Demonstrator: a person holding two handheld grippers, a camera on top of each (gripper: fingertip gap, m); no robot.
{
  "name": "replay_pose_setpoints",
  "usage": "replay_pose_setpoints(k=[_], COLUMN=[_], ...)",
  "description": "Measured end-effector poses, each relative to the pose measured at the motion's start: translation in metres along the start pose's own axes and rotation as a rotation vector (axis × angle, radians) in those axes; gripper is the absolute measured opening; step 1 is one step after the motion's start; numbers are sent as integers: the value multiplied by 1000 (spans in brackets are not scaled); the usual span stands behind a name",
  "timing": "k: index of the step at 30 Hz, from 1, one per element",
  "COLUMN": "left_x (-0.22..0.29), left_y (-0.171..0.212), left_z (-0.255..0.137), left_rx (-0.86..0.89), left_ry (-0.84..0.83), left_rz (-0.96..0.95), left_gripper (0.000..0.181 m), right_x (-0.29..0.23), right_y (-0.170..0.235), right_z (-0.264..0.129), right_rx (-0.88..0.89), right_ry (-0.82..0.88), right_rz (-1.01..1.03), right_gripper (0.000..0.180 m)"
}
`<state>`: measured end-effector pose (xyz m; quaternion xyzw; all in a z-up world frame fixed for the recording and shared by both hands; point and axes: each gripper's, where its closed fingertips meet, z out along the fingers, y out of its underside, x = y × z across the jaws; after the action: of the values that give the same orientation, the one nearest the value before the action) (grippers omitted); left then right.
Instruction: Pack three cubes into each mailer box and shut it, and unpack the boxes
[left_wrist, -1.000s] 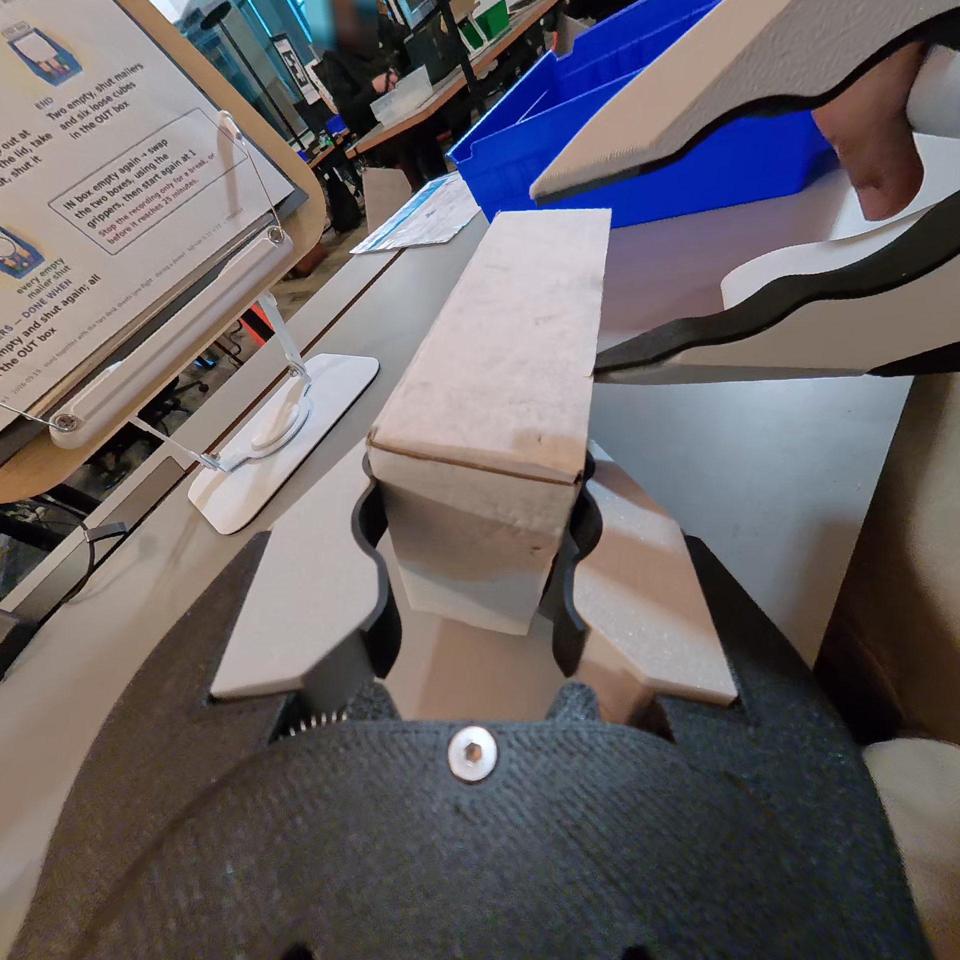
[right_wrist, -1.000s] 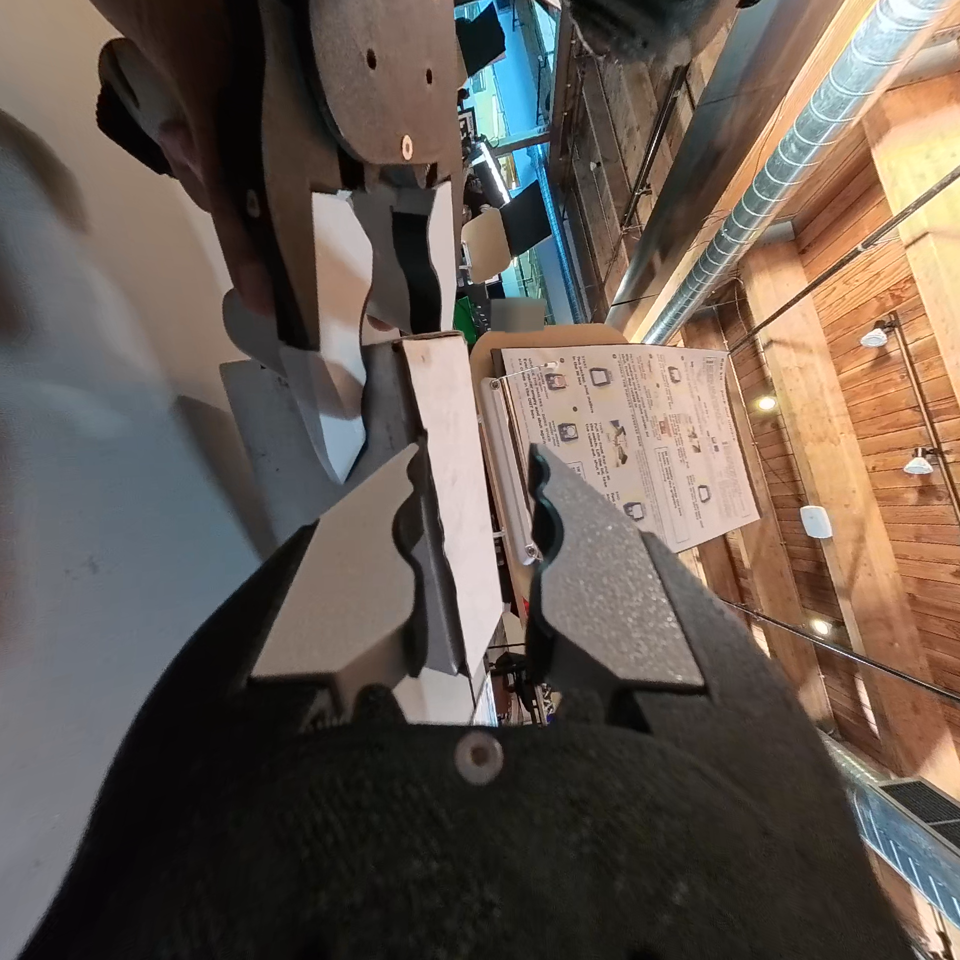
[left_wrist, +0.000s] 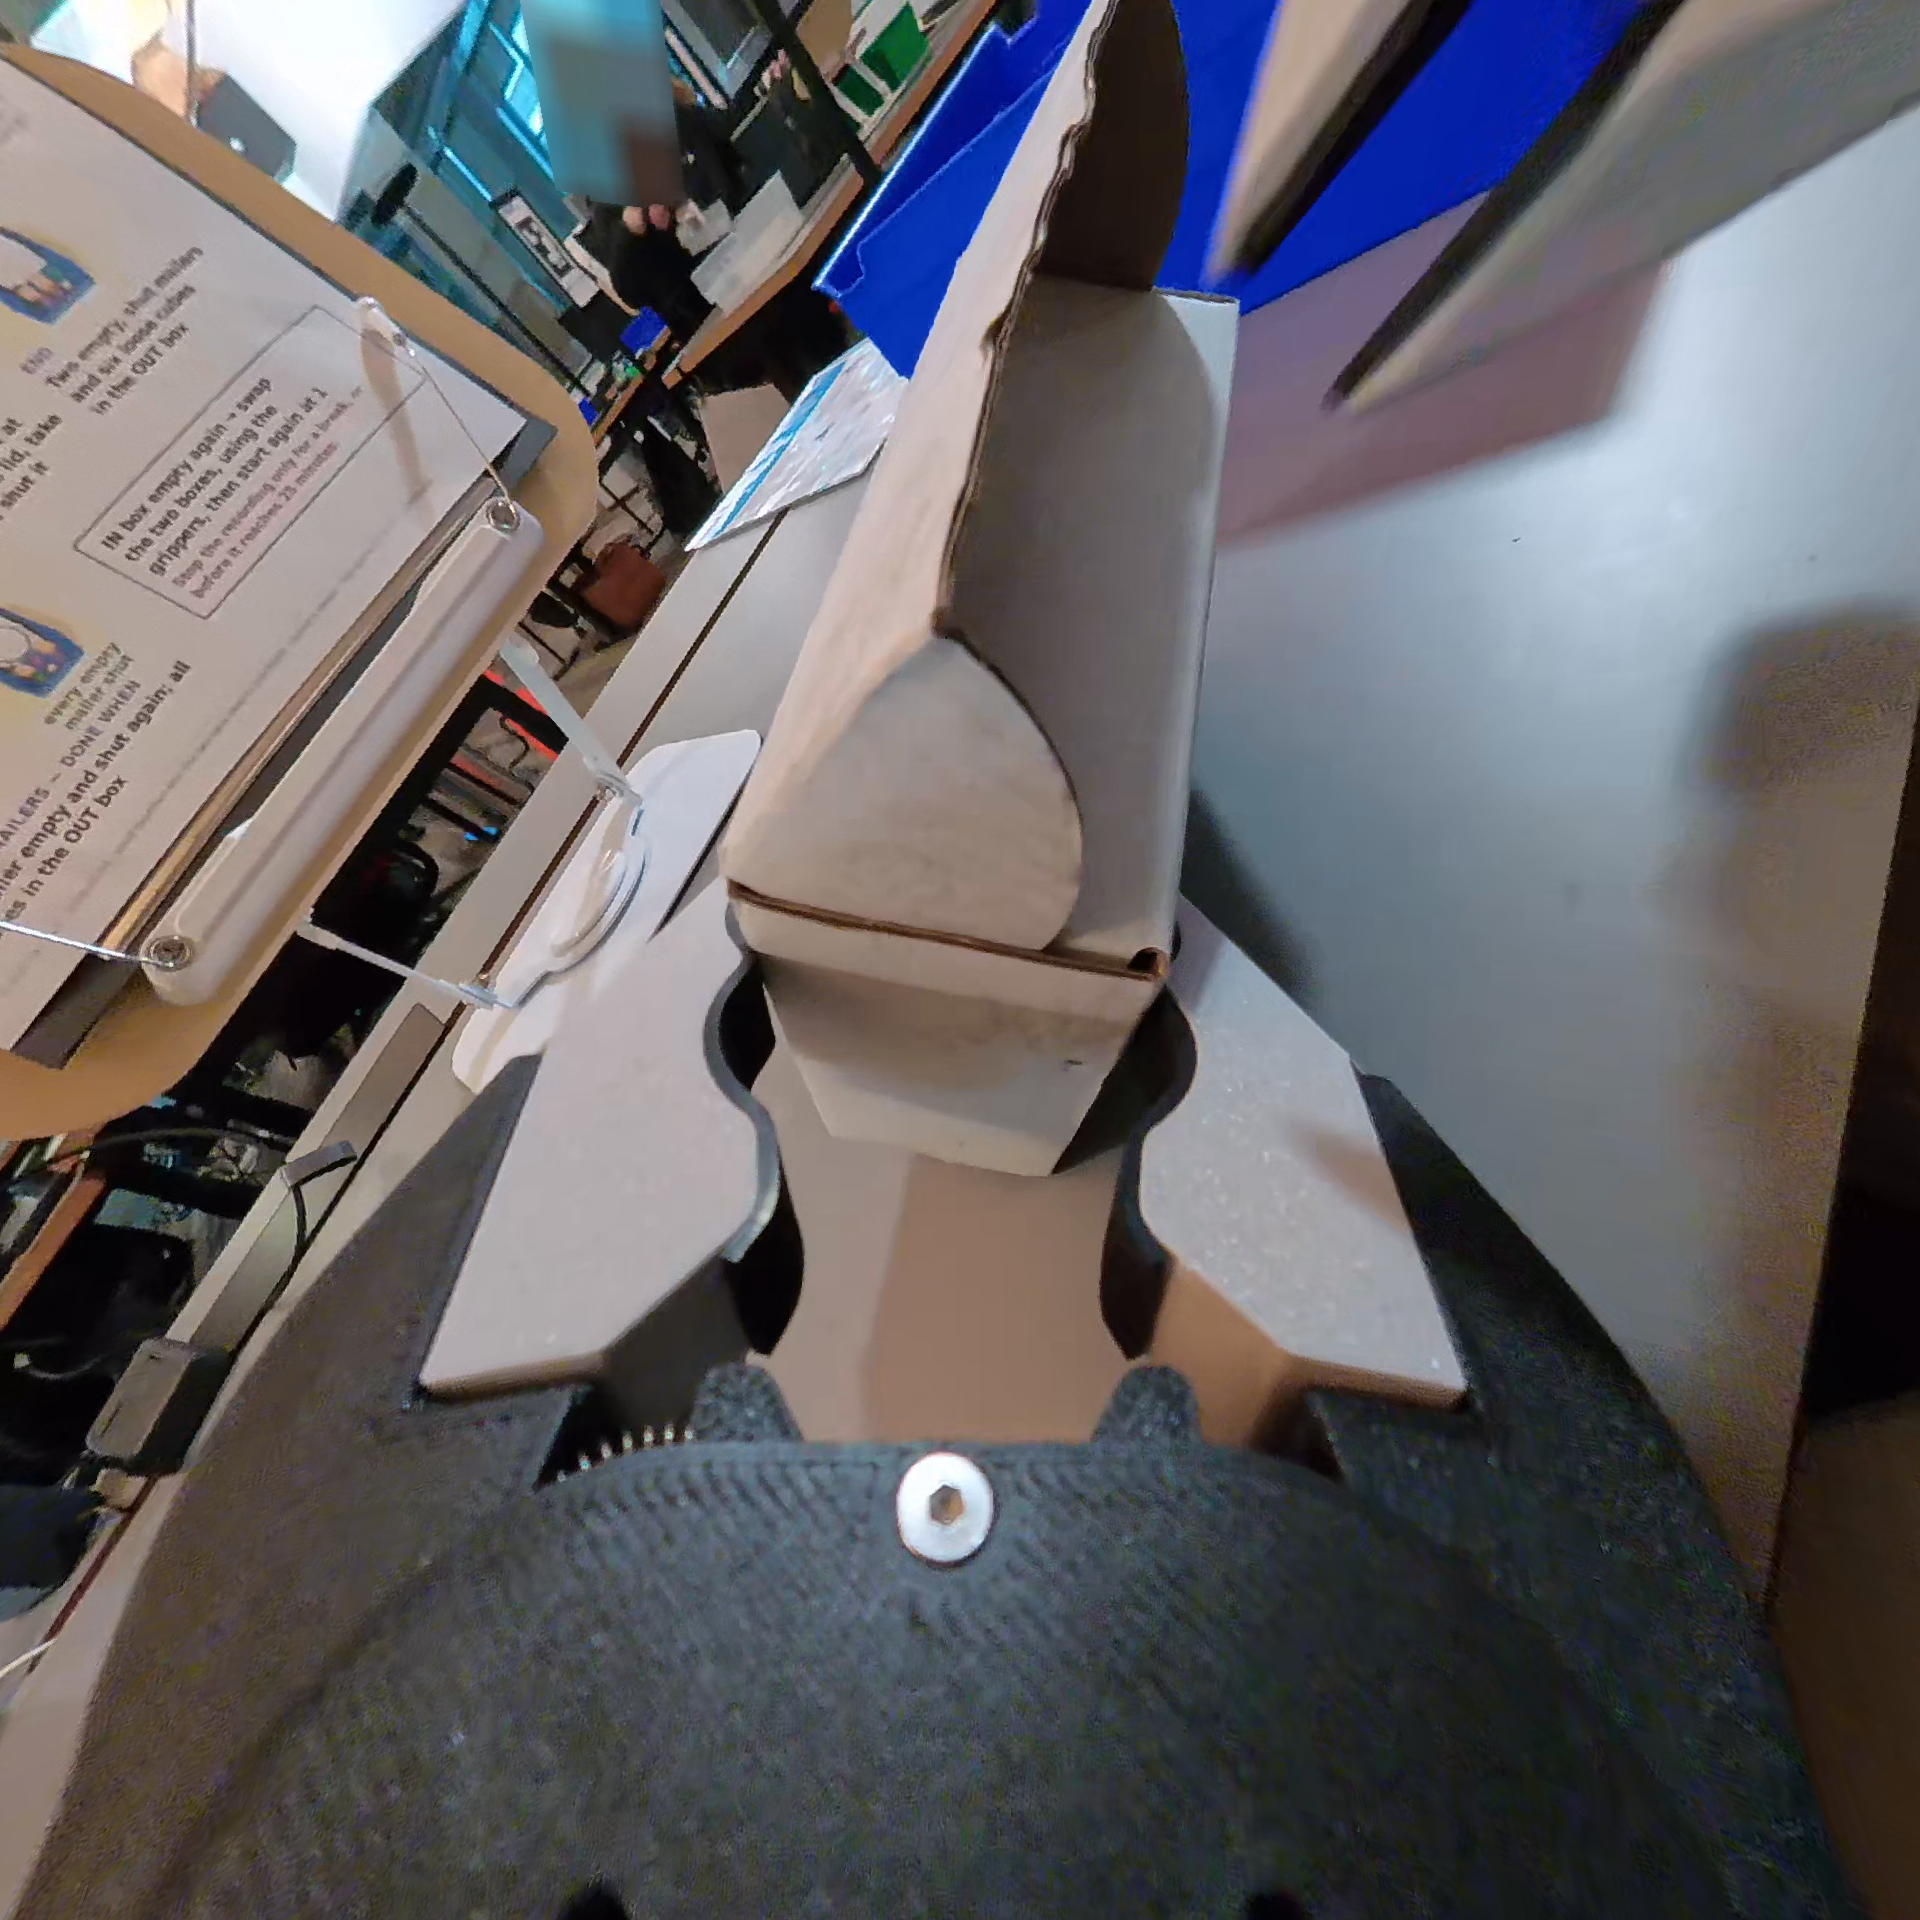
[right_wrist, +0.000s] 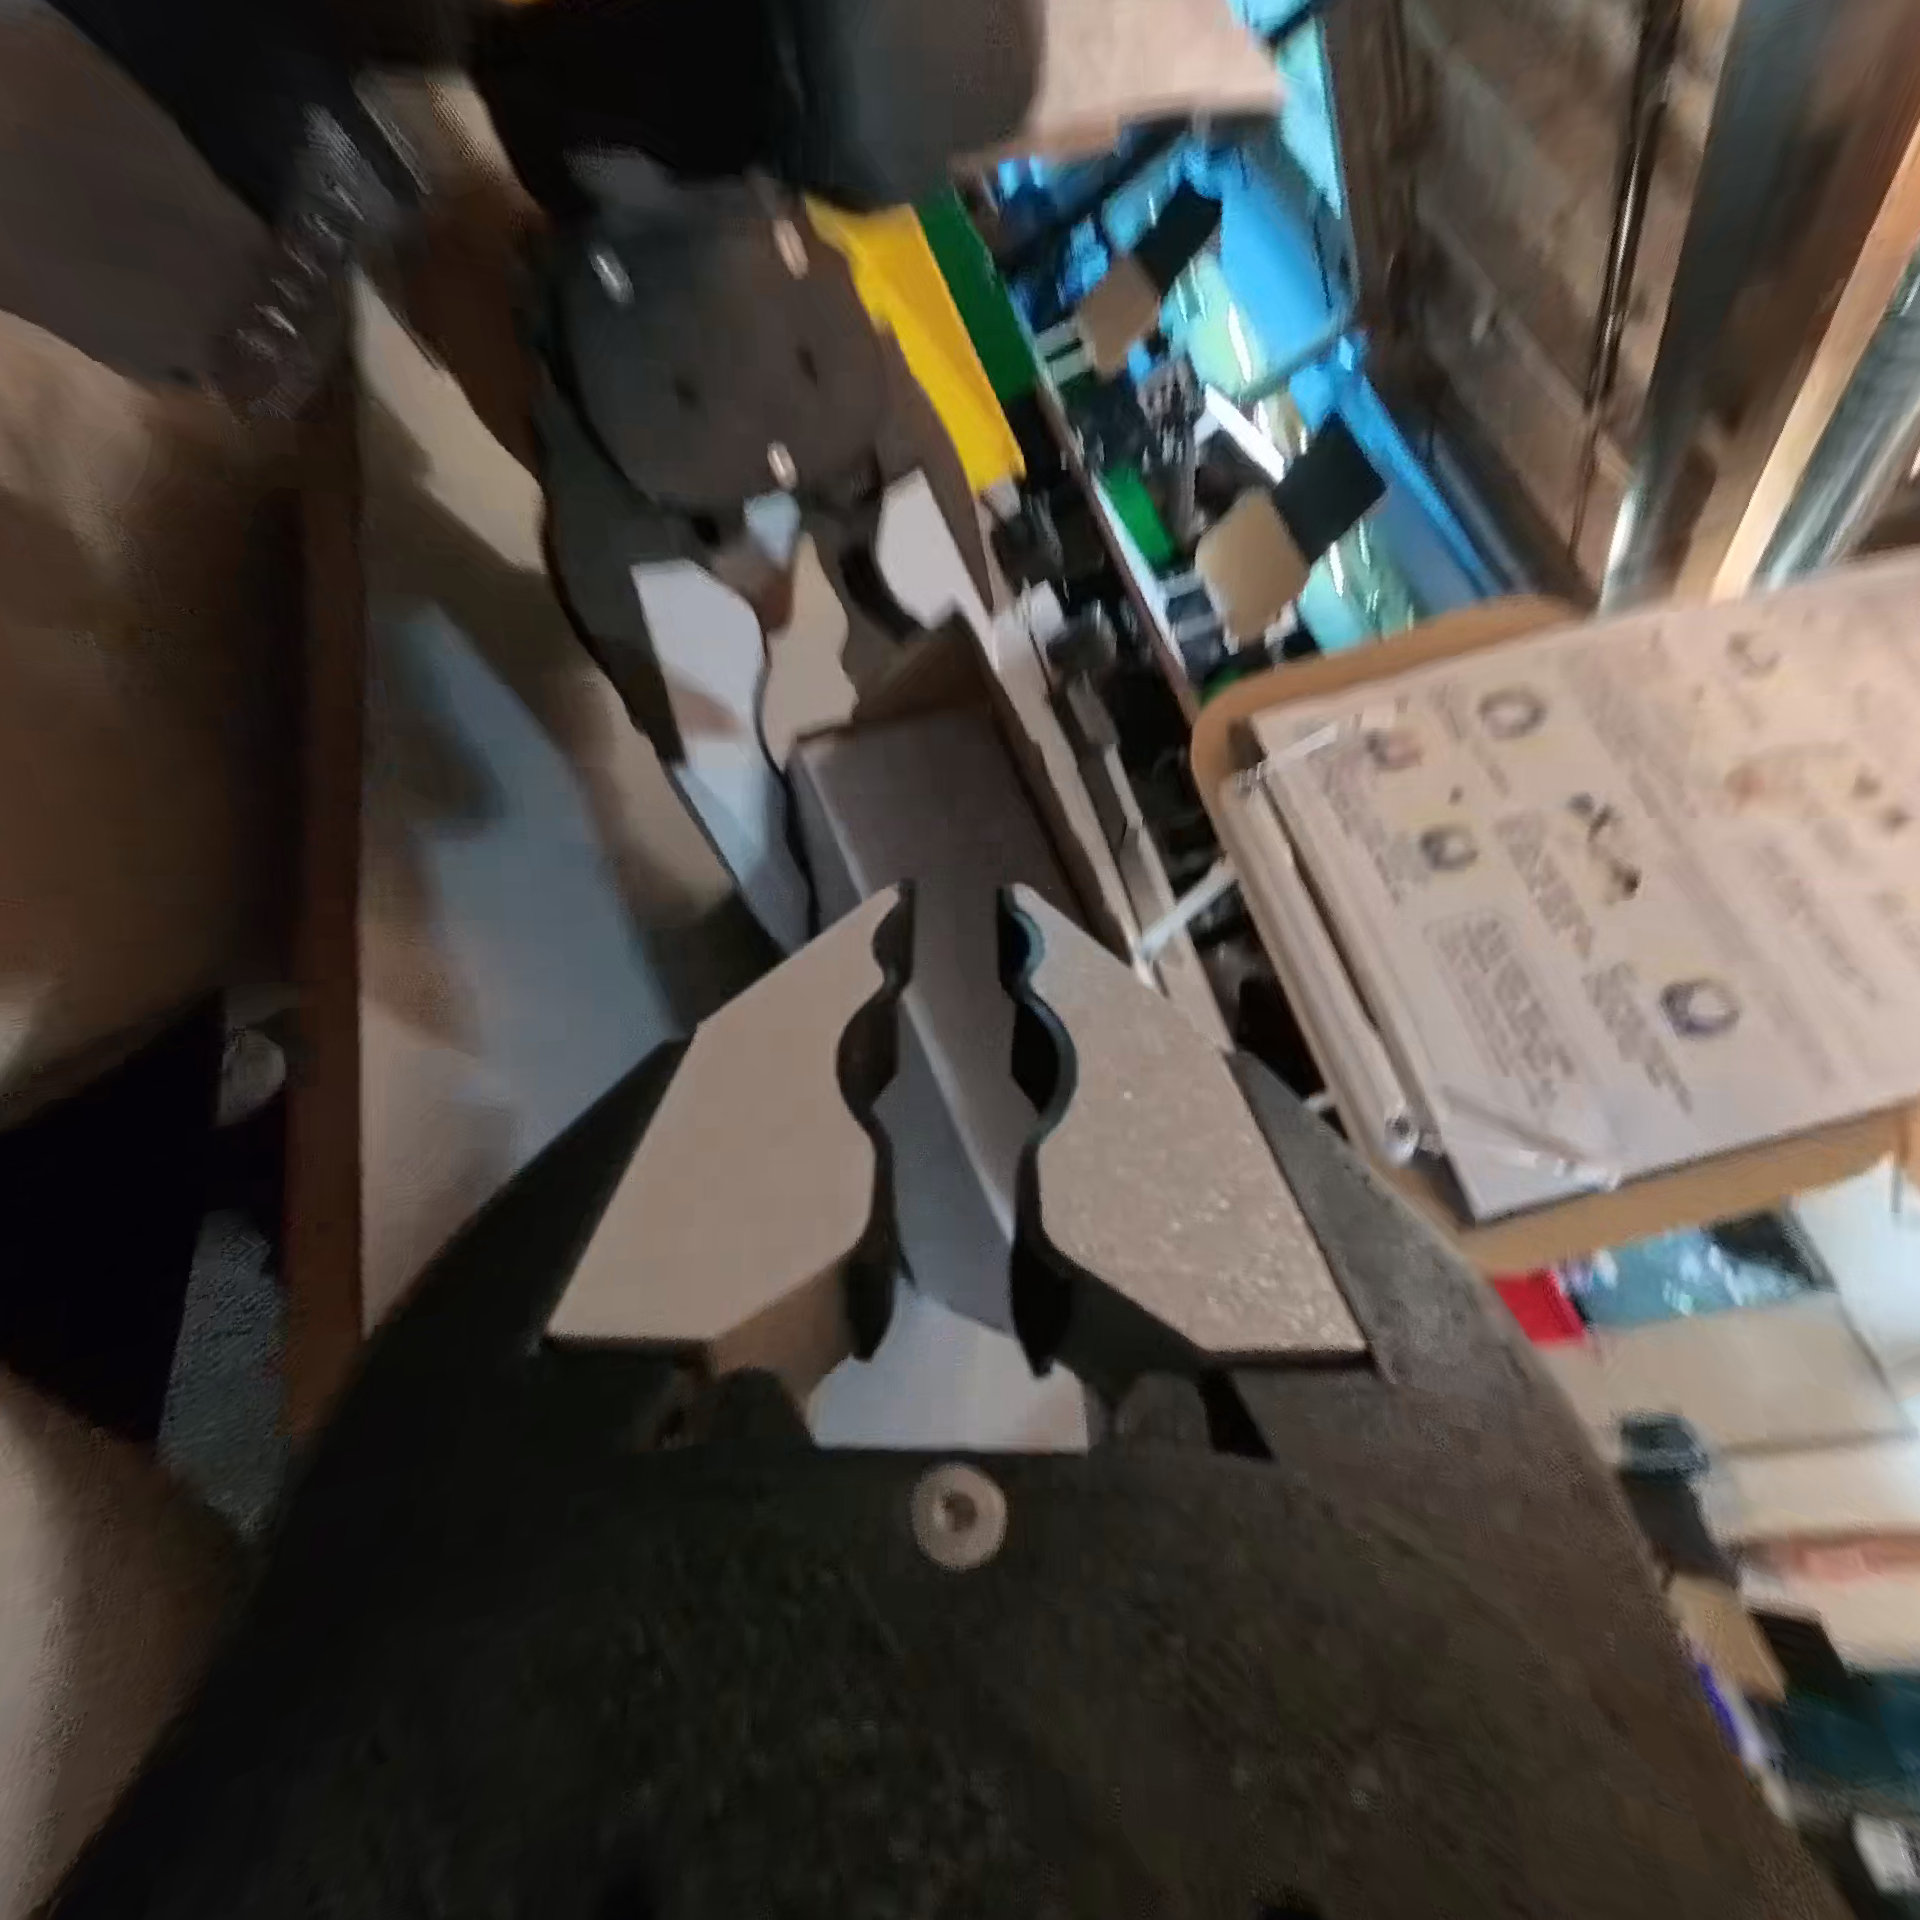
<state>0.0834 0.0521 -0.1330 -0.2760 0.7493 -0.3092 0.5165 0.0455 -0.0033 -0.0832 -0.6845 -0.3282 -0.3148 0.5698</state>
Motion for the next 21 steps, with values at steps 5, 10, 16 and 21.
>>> replay_pose_setpoints(k=[5,10,16,21], left_x=[3,0,13,4], left_y=[-1,-14,-39,-50], left_z=[-2,-7,-24,-33], left_rx=[14,95,224,280], left_ry=[-11,-78,22,34], left_rz=[62,106,73,-40], left_gripper=[69,71,80,53], right_x=[9,19,11,5], right_y=[14,21,30,32], right_z=[4,5,8,9], right_rx=[22,6,-29,-40], right_ry=[29,74,39,-5], right_rz=[219,289,301,309], right_gripper=[34,36,35,28])
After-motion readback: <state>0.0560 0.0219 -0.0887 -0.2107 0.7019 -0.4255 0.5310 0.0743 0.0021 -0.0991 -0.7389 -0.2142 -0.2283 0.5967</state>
